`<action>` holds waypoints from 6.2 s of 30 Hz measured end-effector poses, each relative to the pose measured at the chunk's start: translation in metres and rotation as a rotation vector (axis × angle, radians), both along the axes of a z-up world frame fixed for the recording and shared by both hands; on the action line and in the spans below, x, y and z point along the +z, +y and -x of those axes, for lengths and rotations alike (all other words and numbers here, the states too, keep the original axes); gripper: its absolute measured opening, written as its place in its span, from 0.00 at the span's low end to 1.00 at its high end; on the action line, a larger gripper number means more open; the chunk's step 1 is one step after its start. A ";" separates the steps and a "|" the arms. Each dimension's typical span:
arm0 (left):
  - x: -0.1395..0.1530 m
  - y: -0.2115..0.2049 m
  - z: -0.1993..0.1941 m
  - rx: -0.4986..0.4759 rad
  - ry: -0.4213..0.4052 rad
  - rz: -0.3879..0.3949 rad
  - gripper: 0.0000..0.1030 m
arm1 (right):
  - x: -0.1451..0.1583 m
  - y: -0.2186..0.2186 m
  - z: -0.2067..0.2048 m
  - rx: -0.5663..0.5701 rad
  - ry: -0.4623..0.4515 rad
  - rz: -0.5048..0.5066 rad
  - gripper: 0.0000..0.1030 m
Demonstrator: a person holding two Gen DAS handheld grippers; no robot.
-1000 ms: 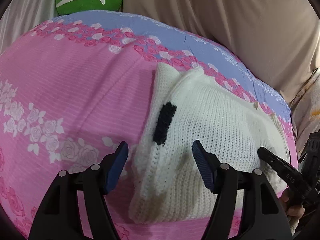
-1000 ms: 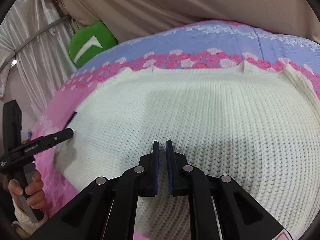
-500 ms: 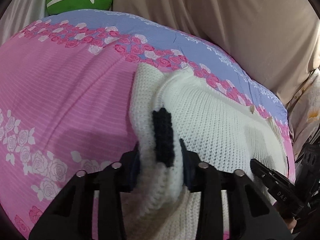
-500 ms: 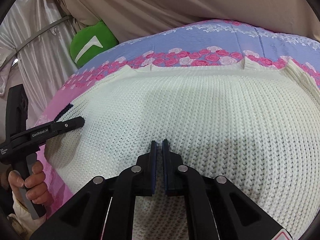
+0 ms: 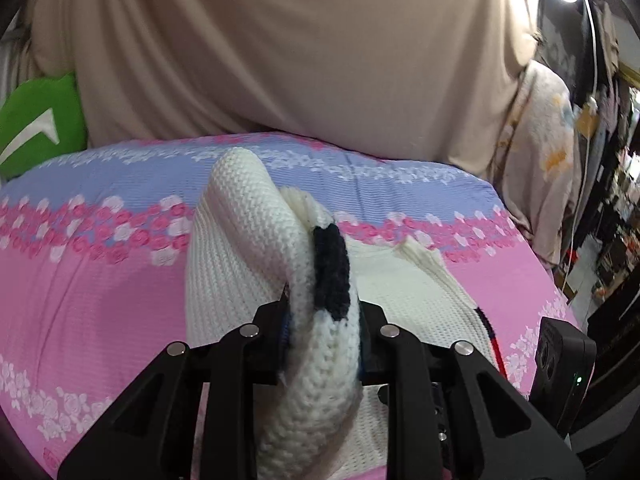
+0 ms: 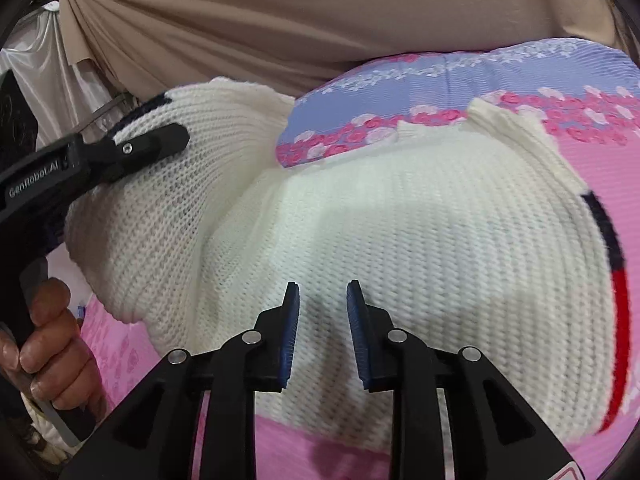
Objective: Fold small clothes
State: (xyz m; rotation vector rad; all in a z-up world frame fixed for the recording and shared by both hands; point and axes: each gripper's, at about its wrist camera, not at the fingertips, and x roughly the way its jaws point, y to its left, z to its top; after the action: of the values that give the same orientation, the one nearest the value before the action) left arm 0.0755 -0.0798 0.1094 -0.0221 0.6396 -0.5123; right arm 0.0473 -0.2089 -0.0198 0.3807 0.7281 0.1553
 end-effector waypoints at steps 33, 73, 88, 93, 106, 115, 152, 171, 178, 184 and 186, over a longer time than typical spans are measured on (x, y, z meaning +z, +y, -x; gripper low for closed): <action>-0.058 0.002 0.048 0.041 0.129 -0.113 0.79 | 0.025 -0.076 -0.017 0.002 0.085 -0.117 0.70; -0.119 -0.018 0.050 -0.112 0.294 -0.215 0.66 | 0.030 -0.122 0.107 -0.007 -0.190 -0.197 0.10; -0.068 0.002 0.066 -0.127 0.178 -0.123 0.70 | 0.035 -0.120 0.093 -0.059 -0.076 -0.017 0.37; -0.036 -0.018 0.045 -0.115 0.076 -0.100 0.76 | 0.071 -0.134 0.051 -0.067 -0.158 -0.008 0.53; -0.063 -0.067 -0.008 -0.055 0.076 -0.192 0.76 | 0.067 -0.153 -0.086 -0.015 -0.085 -0.018 0.05; -0.078 -0.076 -0.009 -0.033 0.042 -0.251 0.79 | 0.047 -0.173 -0.075 -0.076 -0.041 -0.066 0.24; -0.077 -0.063 0.044 -0.070 0.024 -0.239 0.79 | 0.021 -0.102 0.083 -0.121 -0.078 -0.019 0.10; -0.062 -0.032 0.027 -0.021 0.124 -0.094 0.95 | 0.039 -0.115 0.089 -0.226 -0.076 0.048 0.68; -0.086 -0.053 -0.007 -0.021 0.266 -0.086 0.95 | -0.002 -0.122 0.029 -0.155 0.082 -0.046 0.71; -0.102 -0.056 -0.014 -0.015 0.288 -0.089 0.96 | -0.021 -0.122 0.015 -0.118 0.084 -0.080 0.80; -0.107 -0.057 -0.016 -0.020 0.301 -0.077 0.96 | -0.022 -0.119 0.014 -0.108 0.065 -0.065 0.82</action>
State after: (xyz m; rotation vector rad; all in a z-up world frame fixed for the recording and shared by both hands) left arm 0.0915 -0.1364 0.0027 -0.0202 0.9547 -0.5072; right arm 0.0330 -0.3274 -0.0420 0.4876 0.7661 0.0646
